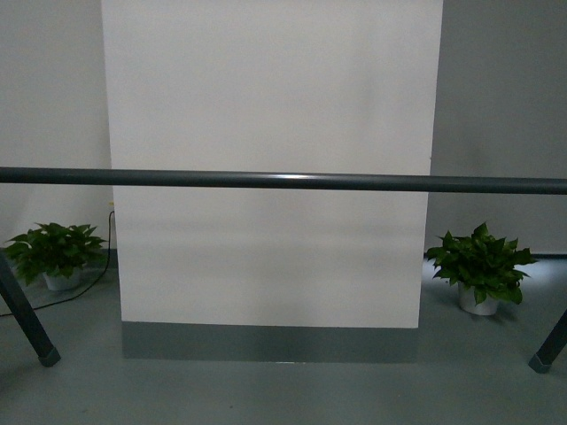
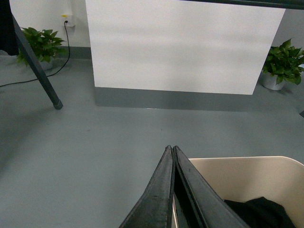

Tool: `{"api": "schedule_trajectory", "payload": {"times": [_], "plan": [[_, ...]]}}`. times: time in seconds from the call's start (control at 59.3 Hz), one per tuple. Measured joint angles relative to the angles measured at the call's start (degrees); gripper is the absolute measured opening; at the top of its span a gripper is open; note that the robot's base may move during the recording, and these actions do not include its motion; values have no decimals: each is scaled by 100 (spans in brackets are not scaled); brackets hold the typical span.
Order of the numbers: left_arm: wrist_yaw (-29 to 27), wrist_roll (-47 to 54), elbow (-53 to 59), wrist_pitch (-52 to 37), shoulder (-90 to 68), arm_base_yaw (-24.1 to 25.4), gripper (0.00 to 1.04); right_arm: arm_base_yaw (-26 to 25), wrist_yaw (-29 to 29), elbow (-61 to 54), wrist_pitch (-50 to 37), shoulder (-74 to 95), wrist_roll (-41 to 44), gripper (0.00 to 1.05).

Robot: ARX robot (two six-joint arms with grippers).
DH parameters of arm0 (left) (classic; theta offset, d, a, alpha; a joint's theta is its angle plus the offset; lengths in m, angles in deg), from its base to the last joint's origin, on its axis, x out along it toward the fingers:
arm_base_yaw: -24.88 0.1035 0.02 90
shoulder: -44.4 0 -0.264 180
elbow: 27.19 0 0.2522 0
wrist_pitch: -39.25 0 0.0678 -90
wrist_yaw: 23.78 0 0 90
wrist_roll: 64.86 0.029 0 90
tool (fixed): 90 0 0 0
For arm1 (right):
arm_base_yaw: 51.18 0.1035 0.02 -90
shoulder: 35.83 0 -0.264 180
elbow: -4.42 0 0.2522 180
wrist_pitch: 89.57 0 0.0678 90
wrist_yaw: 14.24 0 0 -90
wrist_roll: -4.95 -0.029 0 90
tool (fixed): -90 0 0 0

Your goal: Move hamper under clothes hanger

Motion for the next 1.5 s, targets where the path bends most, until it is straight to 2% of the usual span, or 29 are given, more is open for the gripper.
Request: {"api": "schedule_trajectory", "payload": {"times": [0.506,0.624,0.996,1.316,1.451,1.502], "plan": [[0,0,0,844,846,0,3,0,0,0,839,-844,0,2],[0,4,0,1799,1674,0,3,0,11,4,1797,-1639,2,2],[2,-2,0,1858,1823,0,4,0,13,4,1853,-1818,2,2],[0,2,0,1858,1823,0,54,0,13,4,1853,-1818,7,49],[0,2,0,1858,1823,0,85,0,13,4,1853,-1818,7,79],[0,2,0,1858,1823,0,92,0,13,4,1853,-1818,7,86]]}}
